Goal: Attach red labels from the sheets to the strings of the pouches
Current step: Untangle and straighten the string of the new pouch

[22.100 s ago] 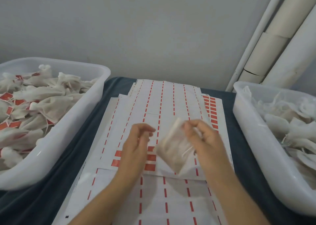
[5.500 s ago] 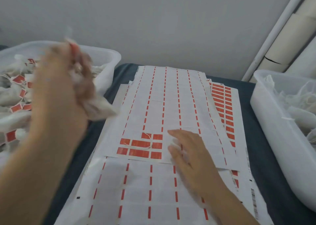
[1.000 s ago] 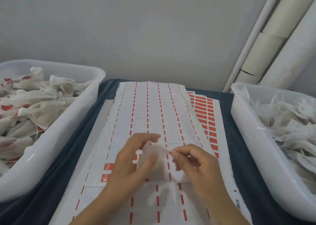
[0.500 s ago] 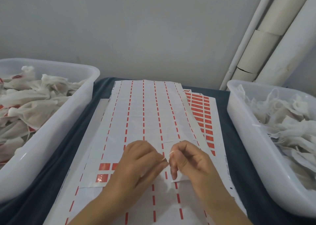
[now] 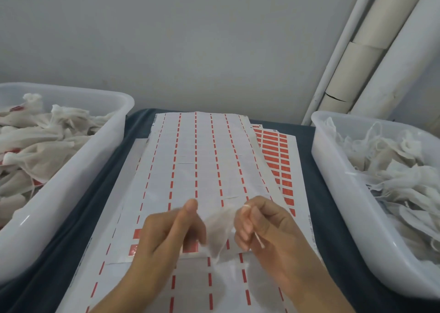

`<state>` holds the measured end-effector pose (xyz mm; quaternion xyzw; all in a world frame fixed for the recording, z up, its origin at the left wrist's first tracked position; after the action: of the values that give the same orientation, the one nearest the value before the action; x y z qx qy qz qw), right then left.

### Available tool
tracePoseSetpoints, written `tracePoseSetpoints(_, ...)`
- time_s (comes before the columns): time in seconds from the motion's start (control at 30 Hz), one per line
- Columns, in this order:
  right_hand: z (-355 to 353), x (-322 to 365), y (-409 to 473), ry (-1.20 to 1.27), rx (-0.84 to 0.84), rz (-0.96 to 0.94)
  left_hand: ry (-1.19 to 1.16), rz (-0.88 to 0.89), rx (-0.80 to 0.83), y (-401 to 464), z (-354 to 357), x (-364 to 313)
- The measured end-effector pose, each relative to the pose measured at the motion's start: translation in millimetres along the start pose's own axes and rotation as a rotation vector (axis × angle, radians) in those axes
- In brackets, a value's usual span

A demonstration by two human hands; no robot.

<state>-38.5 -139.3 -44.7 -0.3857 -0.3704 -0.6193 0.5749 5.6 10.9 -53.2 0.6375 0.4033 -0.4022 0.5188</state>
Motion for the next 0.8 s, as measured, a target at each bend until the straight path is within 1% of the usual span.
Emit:
tracePoseSetpoints(0.03,2,0,-2,-0.008,0.043,0.008,-0.062,-0.173,0.132,-1,5,4)
tracePoseSetpoints(0.1,9,2,-6,-0.064,0.162,0.026,-0.076,-0.484,0.407,-4,15,13)
tracePoseSetpoints(0.13,13,2,-8,-0.118,0.232,0.035,-0.079,-0.596,0.471,-5,18,17)
tracePoseSetpoints(0.17,17,0,-10,-0.194,0.292,0.05,-0.098,-0.658,0.482,-4,18,20)
tracePoseSetpoints(0.23,22,-8,-12,-0.374,0.348,0.108,-0.25,-0.691,0.446,0,18,22)
tracePoseSetpoints(0.33,22,-21,-10,-0.6,0.343,0.162,-0.522,-0.734,0.325,5,10,21)
tracePoseSetpoints(0.4,17,-22,-6,-0.718,0.272,0.145,-0.688,-0.784,0.209,9,1,22)
tracePoseSetpoints(0.43,12,-20,-2,-0.77,0.198,0.119,-0.74,-0.801,0.166,12,-3,21)
tracePoseSetpoints(0.5,0,-13,5,-0.84,0.009,0.037,-0.7,-0.8,0.14,14,-8,19)
tracePoseSetpoints(0.57,-8,-8,8,-0.828,-0.131,-0.045,-0.579,-0.793,0.192,12,-7,16)
tracePoseSetpoints(0.63,-8,-7,9,-0.795,-0.192,-0.128,-0.458,-0.777,0.302,7,0,13)
tracePoseSetpoints(0.7,-6,-9,7,-0.836,-0.227,-0.266,-0.35,-0.773,0.404,2,9,10)
tracePoseSetpoints(0.77,-1,-11,4,-0.903,-0.227,-0.419,-0.253,-0.81,0.513,0,14,10)
tracePoseSetpoints(0.8,1,-13,1,-0.914,-0.218,-0.464,-0.227,-0.829,0.592,1,19,10)
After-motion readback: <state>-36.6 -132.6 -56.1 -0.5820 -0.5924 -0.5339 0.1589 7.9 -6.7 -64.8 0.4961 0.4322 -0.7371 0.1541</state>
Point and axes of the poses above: each hand's wrist, its own y-axis towards the middle knuckle, its own z-axis out of the palm, x = y × z, the point moved 4 cm from there along y, towards the middle knuckle, and after that the axes turned 12 degrees about -x, right-handed, at the moved point
